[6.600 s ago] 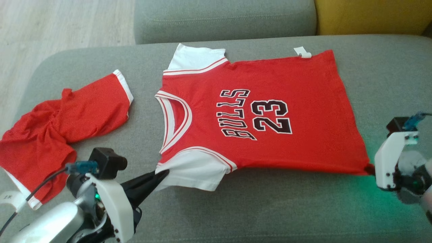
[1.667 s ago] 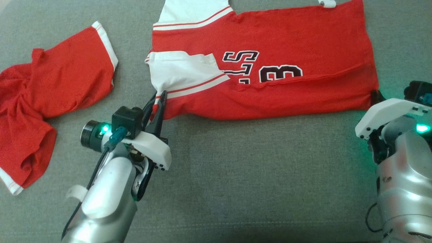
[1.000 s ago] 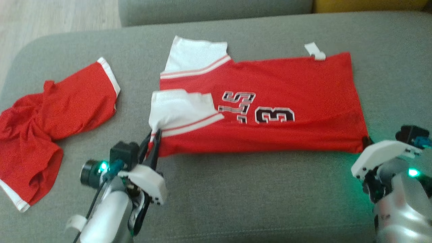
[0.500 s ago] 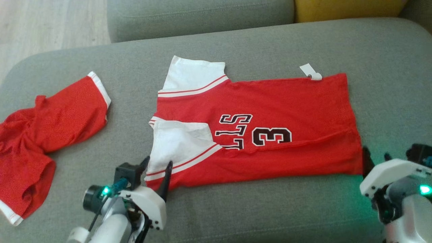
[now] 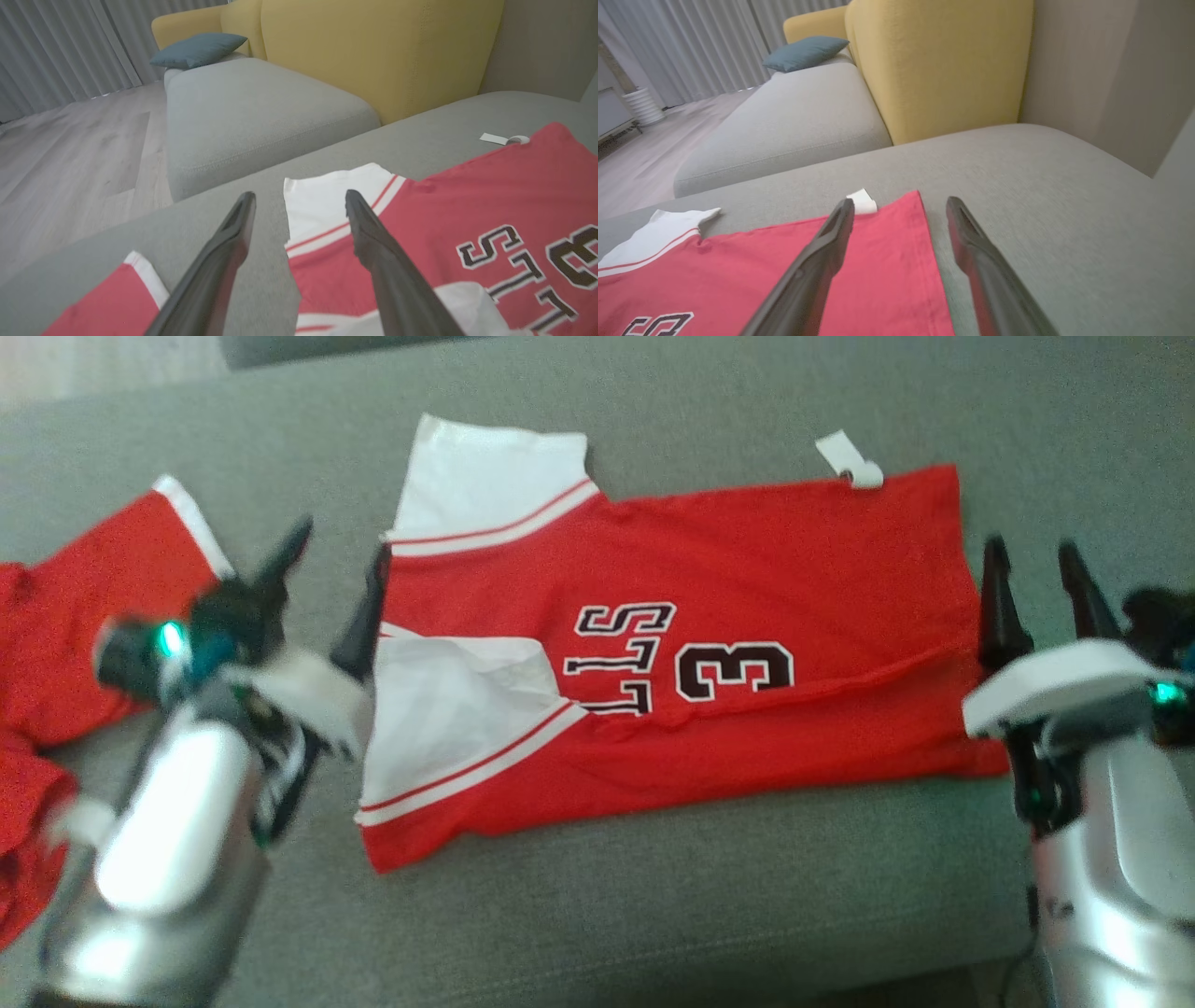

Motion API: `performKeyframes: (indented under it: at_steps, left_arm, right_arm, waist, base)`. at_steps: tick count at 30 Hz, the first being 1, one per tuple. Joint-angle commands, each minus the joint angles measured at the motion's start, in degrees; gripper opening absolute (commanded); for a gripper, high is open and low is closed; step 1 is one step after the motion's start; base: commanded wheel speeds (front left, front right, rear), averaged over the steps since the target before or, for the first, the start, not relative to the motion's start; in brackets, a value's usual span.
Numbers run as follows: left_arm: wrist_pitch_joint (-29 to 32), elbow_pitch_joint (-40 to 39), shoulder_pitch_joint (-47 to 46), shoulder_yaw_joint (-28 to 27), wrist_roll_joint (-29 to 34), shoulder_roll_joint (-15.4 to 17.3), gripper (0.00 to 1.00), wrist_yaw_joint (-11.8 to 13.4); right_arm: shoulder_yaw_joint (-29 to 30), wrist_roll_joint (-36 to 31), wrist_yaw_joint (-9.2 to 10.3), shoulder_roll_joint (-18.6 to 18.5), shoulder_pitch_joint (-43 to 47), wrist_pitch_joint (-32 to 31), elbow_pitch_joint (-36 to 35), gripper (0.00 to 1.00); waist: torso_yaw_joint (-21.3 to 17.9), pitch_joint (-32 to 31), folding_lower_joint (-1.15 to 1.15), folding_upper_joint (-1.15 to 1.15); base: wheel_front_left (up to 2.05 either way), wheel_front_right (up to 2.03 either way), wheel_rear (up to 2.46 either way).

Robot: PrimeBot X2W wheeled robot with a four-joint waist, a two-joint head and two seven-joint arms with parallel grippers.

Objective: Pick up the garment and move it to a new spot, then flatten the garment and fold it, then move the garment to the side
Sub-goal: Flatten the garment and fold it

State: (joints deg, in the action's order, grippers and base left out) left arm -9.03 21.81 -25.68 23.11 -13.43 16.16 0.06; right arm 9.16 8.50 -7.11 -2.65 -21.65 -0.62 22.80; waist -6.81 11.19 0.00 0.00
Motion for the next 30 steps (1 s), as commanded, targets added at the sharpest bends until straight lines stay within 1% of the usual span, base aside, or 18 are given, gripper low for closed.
performKeyframes:
  at_steps: [1, 3, 6, 8, 10, 11, 13, 17, 18, 19, 20, 24, 30]
  left_arm:
    - [0.6, -1.9, -4.5, -2.1, 0.4, 2.3, 1.0, -0.7]
    - [2.5, -1.0, -8.9, -1.5, 0.9, 3.7, 1.0, -2.9]
    - [5.8, 1.9, -15.5, -0.3, 1.0, 5.7, 1.0, -5.5]
    - [8.9, 4.6, -20.0, 0.9, -0.1, 6.7, 1.0, -6.7]
    - [12.5, 7.5, -24.2, 3.0, -1.3, 8.0, 1.0, -7.3]
    - [13.9, 8.6, -26.3, 3.9, -2.4, 8.5, 1.0, -7.4]
    - [16.2, 10.1, -29.8, 7.9, -5.3, 9.8, 1.0, -7.5]
    - [20.2, 13.1, -35.6, 15.4, -10.2, 13.8, 1.0, -7.5]
    - [20.8, 13.8, -36.9, 16.9, -11.0, 14.8, 1.0, -7.5]
    - [21.3, 15.4, -39.1, 19.5, -12.2, 16.4, 1.0, -7.5]
    - [21.2, 16.2, -40.1, 20.6, -12.9, 17.0, 1.0, -7.5]
    - [19.9, 19.3, -43.3, 23.9, -14.8, 18.4, 1.0, -7.5]
    - [18.2, 23.1, -46.8, 27.7, -17.6, 18.4, 1.0, -7.5]
  right_arm:
    - [-2.0, -0.1, -0.37, -0.2, -2.8, 0.9, -2.2, 1.0]
    - [-3.5, -0.1, -0.37, -0.2, -4.9, 1.8, -2.5, 1.0]
    - [-5.4, -0.3, -0.37, -0.2, -8.0, 2.8, -2.9, 1.0]
    - [-6.5, -0.4, -0.37, -0.2, -9.9, 3.3, -3.1, 1.0]
    - [-7.4, -0.4, -0.37, -0.2, -11.7, 3.5, -3.4, 1.0]
    - [-7.9, -0.3, -0.37, -0.2, -12.5, 3.6, -3.6, 1.0]
    - [-8.7, -0.1, -0.37, -0.2, -13.9, 3.8, -3.8, 1.0]
    - [-10.4, 0.0, -0.37, -0.2, -15.8, 4.0, -4.4, 1.0]
    - [-10.7, 0.1, -0.37, -0.2, -16.2, 4.1, -4.7, 1.0]
    - [-11.2, 0.5, -0.37, -0.2, -16.8, 4.3, -5.0, 1.0]
    - [-11.5, 0.6, -0.37, -0.2, -17.0, 4.4, -5.1, 1.0]
    - [-12.3, 1.3, -0.37, -0.2, -17.6, 4.8, -5.5, 1.0]
    - [-13.3, 1.8, -0.37, -0.2, -18.2, 5.2, -5.7, 1.0]
  waist:
    - [-1.5, 2.7, 0.0, 0.0]
    - [-2.4, 4.5, 0.0, 0.0]
    - [-3.8, 7.0, 0.0, 0.0]
    - [-4.8, 8.7, 0.0, 0.0]
    - [-5.7, 10.4, 0.0, 0.0]
    - [-6.2, 11.4, 0.0, 0.0]
    - [-7.0, 12.8, 0.0, 0.0]
    - [-8.5, 15.3, 0.0, 0.0]
    - [-8.9, 15.9, 0.0, 0.0]
    - [-9.5, 16.9, 0.0, 0.0]
    - [-9.7, 17.4, 0.0, 0.0]
    - [-10.7, 18.9, 0.0, 0.0]
    - [-11.9, 20.7, 0.0, 0.0]
  base:
    - [0.0, 0.0, 0.0]
    - [0.0, 0.0, 0.0]
    - [0.0, 0.0, 0.0]
    - [0.0, 0.0, 0.0]
    - [0.0, 0.0, 0.0]
    - [0.0, 0.0, 0.0]
    - [0.0, 0.0, 0.0]
    - [0.0, 0.0, 0.0]
    - [0.0, 0.0, 0.0]
    - [0.0, 0.0, 0.0]
    - [0.0, 0.0, 0.0]
    - [0.0, 0.0, 0.0]
    - [0.0, 0.0, 0.0]
